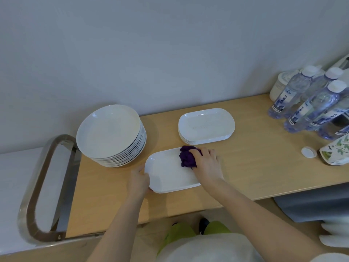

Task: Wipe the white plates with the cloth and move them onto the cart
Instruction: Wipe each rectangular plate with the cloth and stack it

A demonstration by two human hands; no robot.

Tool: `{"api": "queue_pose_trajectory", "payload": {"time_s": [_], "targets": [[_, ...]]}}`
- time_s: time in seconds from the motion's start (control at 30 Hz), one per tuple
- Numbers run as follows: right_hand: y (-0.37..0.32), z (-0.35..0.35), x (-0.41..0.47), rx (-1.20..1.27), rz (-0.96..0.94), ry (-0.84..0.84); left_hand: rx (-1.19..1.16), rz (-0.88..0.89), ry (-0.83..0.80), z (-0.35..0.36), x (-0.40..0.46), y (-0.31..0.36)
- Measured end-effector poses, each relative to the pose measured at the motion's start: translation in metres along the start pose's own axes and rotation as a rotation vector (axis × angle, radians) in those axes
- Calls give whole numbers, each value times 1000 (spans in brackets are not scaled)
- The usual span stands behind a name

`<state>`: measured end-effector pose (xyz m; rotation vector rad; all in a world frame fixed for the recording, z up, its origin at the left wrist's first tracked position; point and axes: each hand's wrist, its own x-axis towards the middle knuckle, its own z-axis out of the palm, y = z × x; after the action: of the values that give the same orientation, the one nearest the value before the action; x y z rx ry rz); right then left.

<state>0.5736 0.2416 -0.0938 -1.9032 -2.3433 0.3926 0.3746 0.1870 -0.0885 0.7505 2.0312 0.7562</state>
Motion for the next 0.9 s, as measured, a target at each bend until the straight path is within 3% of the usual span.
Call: {"api": "queue_pose_trajectory", "payload": {"time_s": [0.2,0.43,0.6,0.9], "targets": [[28,-28,8,222,137,113,60,43,26,0,3,-3],[69,-33,1,175,210,36,186,207,327,10,-2,13],[76,-22,-5,104,234,-76,199,366,224,37,9,48],[86,-59,16,108,126,-504,314,367,46,82,33,97]]}}
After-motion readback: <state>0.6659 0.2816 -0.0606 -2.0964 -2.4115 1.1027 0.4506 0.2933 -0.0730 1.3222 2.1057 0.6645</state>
